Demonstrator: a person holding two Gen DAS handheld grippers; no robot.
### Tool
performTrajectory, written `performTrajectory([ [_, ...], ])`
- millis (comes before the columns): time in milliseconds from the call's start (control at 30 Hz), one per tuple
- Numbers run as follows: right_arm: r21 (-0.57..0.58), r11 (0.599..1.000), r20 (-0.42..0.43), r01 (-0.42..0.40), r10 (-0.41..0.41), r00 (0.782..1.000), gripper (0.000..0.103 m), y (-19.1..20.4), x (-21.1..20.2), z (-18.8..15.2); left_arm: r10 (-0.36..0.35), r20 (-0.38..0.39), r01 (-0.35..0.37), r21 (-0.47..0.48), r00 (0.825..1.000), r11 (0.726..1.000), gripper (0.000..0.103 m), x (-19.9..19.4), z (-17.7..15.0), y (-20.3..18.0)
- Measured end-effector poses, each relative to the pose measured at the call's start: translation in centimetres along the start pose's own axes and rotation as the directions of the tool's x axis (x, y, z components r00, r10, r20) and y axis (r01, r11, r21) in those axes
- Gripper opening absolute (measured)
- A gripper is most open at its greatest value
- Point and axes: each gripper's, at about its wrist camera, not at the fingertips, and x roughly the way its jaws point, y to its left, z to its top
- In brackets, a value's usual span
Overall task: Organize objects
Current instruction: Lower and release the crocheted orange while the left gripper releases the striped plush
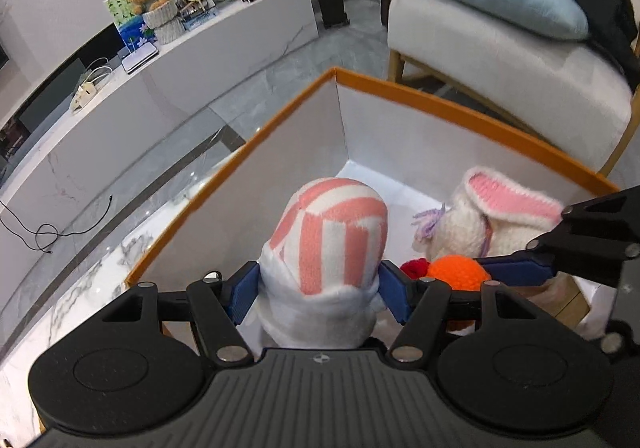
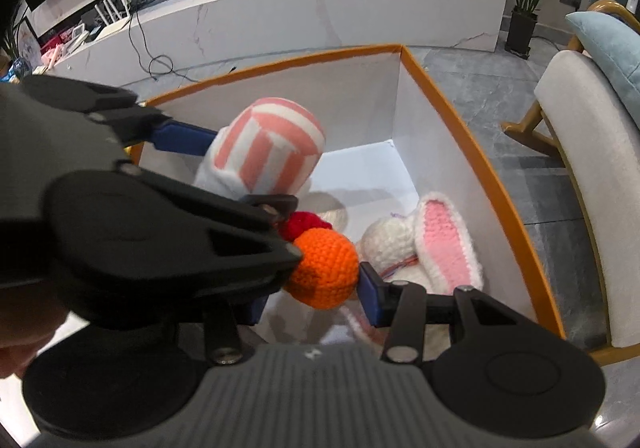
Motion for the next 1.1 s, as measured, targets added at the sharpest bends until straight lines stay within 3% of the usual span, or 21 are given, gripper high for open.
performTrajectory([
  [367, -0.056, 0.998, -0.024, 0.02, -0.022, 0.999, 0.049, 1.1, 0.6, -0.2, 0.004, -0.076, -0.006, -0.023, 0.997, 1.0, 0.076, 1.2, -0.5, 0.3],
  [600, -0.057, 0.998, -0.018, 0.026, -0.027, 0.999, 0.051, 1.4, 0.8, -0.2, 0.001, -0.082, -0.004, -0.032, 0.997, 0.999, 0.079, 1.2, -0.6, 0.5],
  [1100, -0.061, 0.998, 0.057, 0.019, -0.015, 0.998, 0.074, 1.8, -0.4, 0.3, 0.01, -0.009, -0.011, -0.073, 1.0, 0.997, 0.079, -1.0, -0.3, 1.3],
])
